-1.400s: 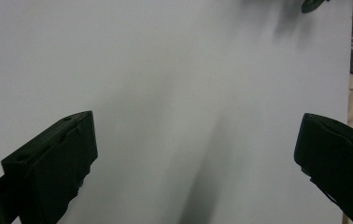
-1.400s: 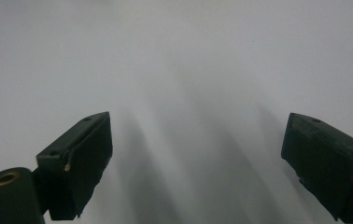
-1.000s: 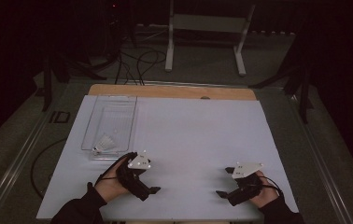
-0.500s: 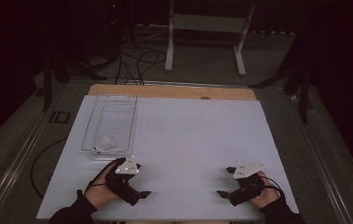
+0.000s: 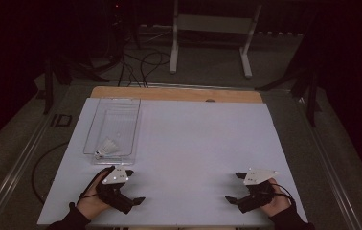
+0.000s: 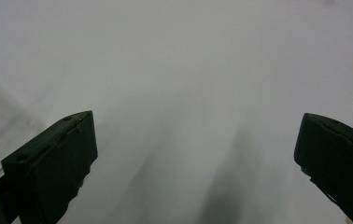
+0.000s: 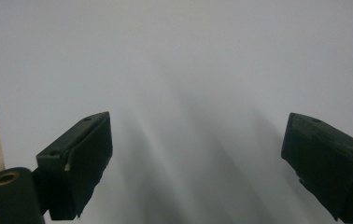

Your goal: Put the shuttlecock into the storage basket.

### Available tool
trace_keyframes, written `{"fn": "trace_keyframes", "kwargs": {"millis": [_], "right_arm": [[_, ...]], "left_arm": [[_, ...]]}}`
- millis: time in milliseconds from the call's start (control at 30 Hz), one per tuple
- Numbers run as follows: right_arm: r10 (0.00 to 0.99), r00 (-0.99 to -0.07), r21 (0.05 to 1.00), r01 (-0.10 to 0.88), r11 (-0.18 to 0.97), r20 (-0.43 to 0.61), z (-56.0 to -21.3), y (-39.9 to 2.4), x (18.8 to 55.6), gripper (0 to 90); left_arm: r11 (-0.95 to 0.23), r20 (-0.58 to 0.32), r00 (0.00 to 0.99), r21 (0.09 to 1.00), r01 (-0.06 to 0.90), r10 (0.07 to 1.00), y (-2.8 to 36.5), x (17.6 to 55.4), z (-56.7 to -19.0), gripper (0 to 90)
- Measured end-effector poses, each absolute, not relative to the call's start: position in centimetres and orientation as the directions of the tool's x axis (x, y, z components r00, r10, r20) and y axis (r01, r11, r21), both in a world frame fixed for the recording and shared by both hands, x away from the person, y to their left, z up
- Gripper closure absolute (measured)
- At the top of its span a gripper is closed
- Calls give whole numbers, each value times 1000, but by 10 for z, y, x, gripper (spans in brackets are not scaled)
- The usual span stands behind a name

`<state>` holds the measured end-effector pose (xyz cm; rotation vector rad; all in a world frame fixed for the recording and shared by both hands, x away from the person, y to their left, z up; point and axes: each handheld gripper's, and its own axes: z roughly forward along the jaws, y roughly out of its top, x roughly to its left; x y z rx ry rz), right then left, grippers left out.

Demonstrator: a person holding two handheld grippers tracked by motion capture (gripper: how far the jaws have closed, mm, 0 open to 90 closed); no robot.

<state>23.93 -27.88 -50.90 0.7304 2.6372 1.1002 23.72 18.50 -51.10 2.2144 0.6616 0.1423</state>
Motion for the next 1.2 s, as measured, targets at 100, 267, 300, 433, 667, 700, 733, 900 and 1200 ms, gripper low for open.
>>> {"fn": "trace_keyframes", "kwargs": {"millis": [100,267,300,433,667,700,733,900,1200], "right_arm": [[527,-850,709,377,596,8,-509,-283,239,89],[549,-836,717,391,577,13,-509,-287,237,89],[553,-833,713,390,582,5,-509,-288,237,89],[584,-812,712,411,569,2,-508,-291,236,89],[600,-800,730,415,543,9,-511,-292,238,89],[597,-802,730,411,547,5,-512,-291,239,89],[594,-804,731,410,545,8,-512,-290,239,89],[596,-803,741,395,543,-9,-513,-287,242,89],[593,-805,739,402,541,3,-515,-284,244,89]], "left_arm": [[-524,-115,843,736,428,526,191,236,-512,1],[-490,-110,815,751,443,569,198,235,-511,1],[-484,-104,809,755,444,579,198,235,-511,1],[-462,-96,785,762,454,612,202,235,-511,1],[-438,-92,774,780,448,627,203,234,-513,1],[-436,-89,772,782,445,629,203,234,-514,1],[-433,-90,773,785,443,628,203,234,-514,1],[-415,-91,766,798,438,636,204,236,-514,1],[-393,-83,746,808,438,660,204,235,-518,2]]}}
